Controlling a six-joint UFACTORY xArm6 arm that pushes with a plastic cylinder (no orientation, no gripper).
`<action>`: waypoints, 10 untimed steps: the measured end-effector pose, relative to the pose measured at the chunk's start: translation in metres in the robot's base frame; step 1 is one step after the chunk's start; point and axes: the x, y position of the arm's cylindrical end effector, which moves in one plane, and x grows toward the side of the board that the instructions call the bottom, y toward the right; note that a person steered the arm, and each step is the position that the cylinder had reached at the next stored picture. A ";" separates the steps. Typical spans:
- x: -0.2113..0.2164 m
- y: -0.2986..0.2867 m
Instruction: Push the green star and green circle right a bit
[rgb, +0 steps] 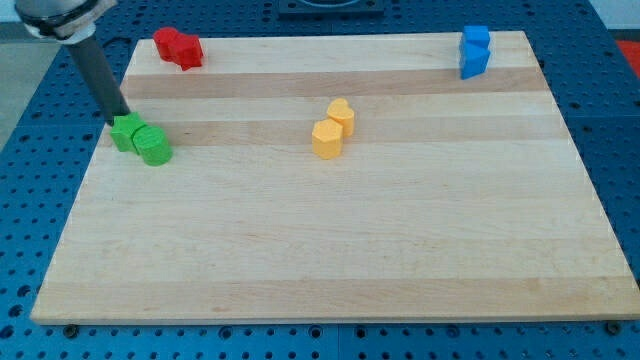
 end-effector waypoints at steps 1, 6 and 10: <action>0.005 -0.015; 0.036 -0.015; 0.039 -0.007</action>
